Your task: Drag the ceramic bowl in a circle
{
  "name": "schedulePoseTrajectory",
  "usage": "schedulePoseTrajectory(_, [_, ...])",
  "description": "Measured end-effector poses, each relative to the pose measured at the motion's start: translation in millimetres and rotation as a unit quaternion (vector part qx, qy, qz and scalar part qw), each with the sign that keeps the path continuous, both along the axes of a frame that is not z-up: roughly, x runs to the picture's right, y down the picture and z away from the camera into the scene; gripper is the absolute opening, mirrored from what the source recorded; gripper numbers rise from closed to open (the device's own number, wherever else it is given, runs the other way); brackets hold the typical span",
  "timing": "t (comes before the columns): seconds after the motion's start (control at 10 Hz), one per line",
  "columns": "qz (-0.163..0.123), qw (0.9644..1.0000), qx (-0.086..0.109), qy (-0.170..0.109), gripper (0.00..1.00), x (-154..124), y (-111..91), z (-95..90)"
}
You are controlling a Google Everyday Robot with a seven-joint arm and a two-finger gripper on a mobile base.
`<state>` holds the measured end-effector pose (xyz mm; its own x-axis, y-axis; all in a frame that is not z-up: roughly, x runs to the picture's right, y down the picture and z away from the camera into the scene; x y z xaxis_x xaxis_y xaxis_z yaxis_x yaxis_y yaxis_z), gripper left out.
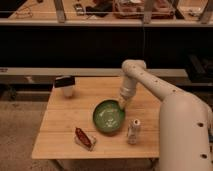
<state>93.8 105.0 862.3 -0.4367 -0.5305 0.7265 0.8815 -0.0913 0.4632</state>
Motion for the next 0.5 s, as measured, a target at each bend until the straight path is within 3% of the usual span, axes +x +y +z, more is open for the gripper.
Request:
schedulePoseTrajectory(0.2, [0.008, 0.9997, 0.002, -0.021, 0.00, -41, -7, 11.1])
schedulePoseTrajectory(0.3, [0.028, 0.9994, 0.000, -0.020, 0.00, -57, -12, 21.1])
schedulePoseTrajectory(0.5, [0.057, 0.9984, 0.001, 0.002, 0.00, -62, -22, 42.9])
